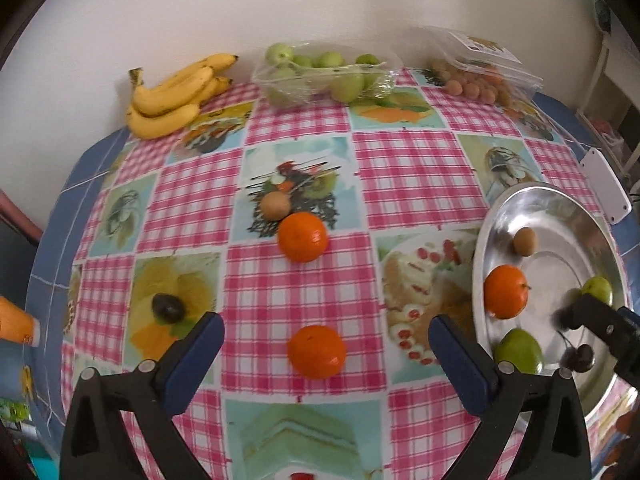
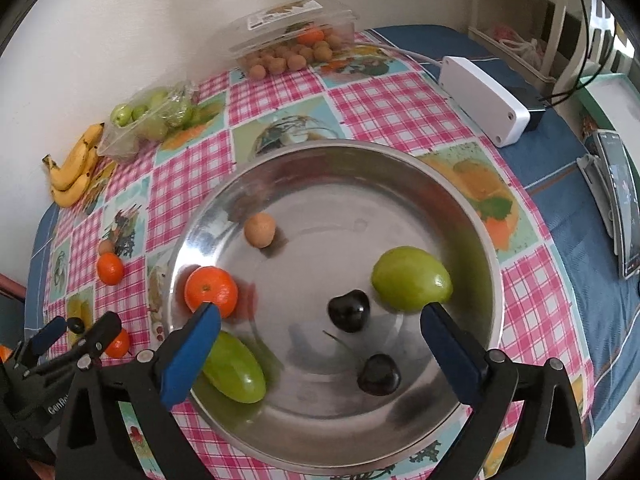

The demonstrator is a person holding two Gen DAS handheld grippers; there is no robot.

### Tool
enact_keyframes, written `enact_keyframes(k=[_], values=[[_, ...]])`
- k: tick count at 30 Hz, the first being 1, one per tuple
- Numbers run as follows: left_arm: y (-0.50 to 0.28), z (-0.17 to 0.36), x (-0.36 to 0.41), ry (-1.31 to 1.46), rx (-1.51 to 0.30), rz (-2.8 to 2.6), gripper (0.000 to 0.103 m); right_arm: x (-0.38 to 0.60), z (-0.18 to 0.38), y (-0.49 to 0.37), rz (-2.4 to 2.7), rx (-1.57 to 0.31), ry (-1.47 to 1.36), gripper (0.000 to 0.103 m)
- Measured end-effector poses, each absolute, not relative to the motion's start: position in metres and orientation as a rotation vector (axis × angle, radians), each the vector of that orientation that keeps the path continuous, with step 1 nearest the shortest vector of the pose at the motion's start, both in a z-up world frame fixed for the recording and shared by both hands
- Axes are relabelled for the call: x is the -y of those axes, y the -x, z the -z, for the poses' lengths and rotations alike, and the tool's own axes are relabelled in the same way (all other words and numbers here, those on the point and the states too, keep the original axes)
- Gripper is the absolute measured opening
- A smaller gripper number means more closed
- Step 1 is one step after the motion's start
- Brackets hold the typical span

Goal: Organize fruits
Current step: 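Withdraw both open grippers from the plate toward the loose tangerines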

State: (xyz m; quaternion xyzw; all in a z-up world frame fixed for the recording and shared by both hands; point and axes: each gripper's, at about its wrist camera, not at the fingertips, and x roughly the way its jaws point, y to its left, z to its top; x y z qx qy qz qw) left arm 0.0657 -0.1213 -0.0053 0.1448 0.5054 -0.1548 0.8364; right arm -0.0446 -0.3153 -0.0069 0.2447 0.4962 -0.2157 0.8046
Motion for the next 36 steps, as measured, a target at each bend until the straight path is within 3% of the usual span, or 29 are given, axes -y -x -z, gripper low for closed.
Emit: enact_keyframes(k=[18, 36], values=[[-0.056, -0.002, 0.099, -0.302, -0.999, 0.294, 0.103, 0.294, 0.009, 0.036, 0.451, -1.056, -0.501, 0.1], [-0.064, 0.001, 0.092, -0.238, -1.075, 0.352, 0.103, 0.284, 0.001, 0.04, 0.517, -0.979, -0.465, 0.1]])
